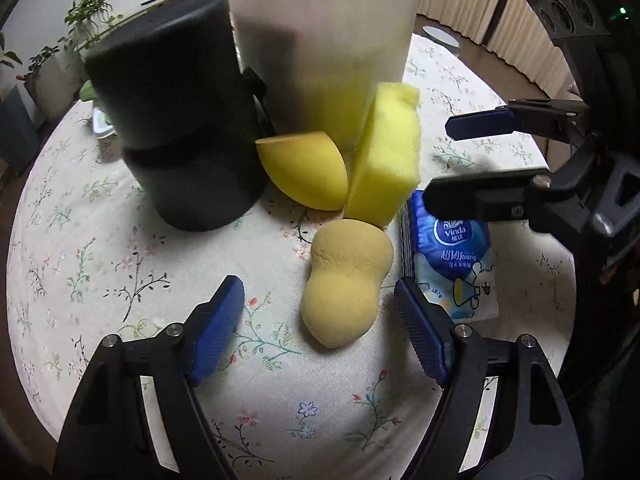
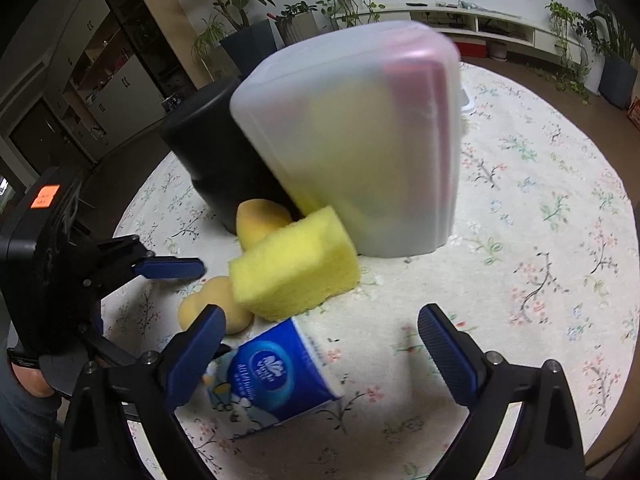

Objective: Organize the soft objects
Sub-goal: 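Grasp the tan makeup sponge with the left tool while the right tool grasps the yellow sponge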

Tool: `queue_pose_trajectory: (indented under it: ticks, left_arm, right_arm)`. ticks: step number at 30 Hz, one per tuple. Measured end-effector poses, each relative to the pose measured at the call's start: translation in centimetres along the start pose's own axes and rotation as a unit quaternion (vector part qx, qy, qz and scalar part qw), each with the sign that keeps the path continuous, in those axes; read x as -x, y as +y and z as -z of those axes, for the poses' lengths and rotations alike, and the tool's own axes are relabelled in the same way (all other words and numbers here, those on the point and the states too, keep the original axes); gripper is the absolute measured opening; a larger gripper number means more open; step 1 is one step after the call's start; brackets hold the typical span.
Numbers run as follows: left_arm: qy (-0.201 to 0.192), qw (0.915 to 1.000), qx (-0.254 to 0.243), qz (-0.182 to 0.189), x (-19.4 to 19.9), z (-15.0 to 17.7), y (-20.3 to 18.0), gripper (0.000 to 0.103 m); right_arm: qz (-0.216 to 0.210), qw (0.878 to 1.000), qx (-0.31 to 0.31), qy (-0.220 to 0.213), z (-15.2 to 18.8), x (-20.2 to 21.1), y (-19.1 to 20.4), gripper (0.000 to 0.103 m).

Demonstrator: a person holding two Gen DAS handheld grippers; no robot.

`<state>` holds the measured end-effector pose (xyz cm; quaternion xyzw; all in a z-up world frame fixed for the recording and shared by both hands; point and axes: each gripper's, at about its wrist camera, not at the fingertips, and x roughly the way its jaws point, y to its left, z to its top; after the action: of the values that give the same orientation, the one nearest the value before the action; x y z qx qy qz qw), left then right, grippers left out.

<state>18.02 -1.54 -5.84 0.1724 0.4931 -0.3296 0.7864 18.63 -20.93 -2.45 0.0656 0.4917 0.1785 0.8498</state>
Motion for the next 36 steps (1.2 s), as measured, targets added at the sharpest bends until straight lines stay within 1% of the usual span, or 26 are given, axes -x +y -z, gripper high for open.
queue_pose_trajectory:
  ticks: [2,3,5,8,11,13,14,17,20,25,31,34,35,36]
  left_arm:
    - [0.002,1.0,-0.002,0.003,-0.1,-0.3,-0.1,0.075]
    - [0.004,1.0,-0.002,0.004,-0.2,-0.4,-0.1,0.068]
    - [0.007,1.0,-0.004,0.0,-0.6,-0.7,0.1,0.06]
    - [0.006,0.9999,-0.005,-0.008,-0.7,-0.6,-0.3,0.06]
    - [-0.003,0.9999,0.013,0.006,-0.6,-0.5,-0.1,0.059]
    - [-0.008,0.9998,0.021,0.003,-0.5,-0.3,-0.2,0.053]
    - [-0.01,0.9996,0.025,-0.001,-0.4,-0.2,-0.2,0.047]
    - [-0.02,0.9991,0.038,0.0,0.0,0.4,-0.4,0.039]
    - [-0.029,0.9986,0.045,-0.005,0.1,0.7,-0.7,0.039]
    - [-0.05,0.9962,0.071,-0.001,0.3,1.2,-0.4,0.038]
    - [-0.054,0.9957,0.076,0.002,0.5,1.6,-0.1,0.038]
    - [-0.058,0.9952,0.079,0.004,0.6,1.7,0.1,0.038]
    - [-0.06,0.9949,0.081,0.004,1.2,2.3,0.5,0.038]
    - [-0.061,0.9948,0.082,0.004,0.8,2.0,0.1,0.038]
  right_arm:
    - [0.0,1.0,-0.005,0.001,0.0,-0.2,0.1,0.099]
    - [-0.003,1.0,-0.012,0.001,0.0,-0.2,0.2,0.099]
    - [-0.005,1.0,-0.02,-0.002,-0.2,-0.2,0.2,0.099]
    - [0.0,1.0,-0.028,-0.005,-0.5,-0.3,0.1,0.099]
    - [0.003,0.999,-0.035,-0.007,-0.7,-0.5,0.0,0.099]
    - [0.003,0.999,-0.042,-0.007,-0.8,-1.0,0.1,0.099]
    - [0.003,0.999,-0.048,-0.005,-0.8,-1.1,0.1,0.099]
    - [-0.001,0.998,-0.066,-0.003,-0.8,-1.5,-0.1,0.099]
    - [-0.004,0.997,-0.081,-0.008,-0.9,-1.6,-0.2,0.099]
    - [0.003,0.997,-0.079,-0.005,-1.1,-2.1,0.2,0.099]
    - [0.02,0.996,-0.085,-0.01,-1.0,-3.1,0.0,0.099]
    - [0.022,0.996,-0.084,-0.018,-0.9,-3.3,-0.1,0.099]
    - [0.022,0.996,-0.083,-0.019,-0.9,-3.3,-0.2,0.099]
    - [0.019,0.996,-0.08,-0.021,-0.9,-3.3,-0.2,0.095]
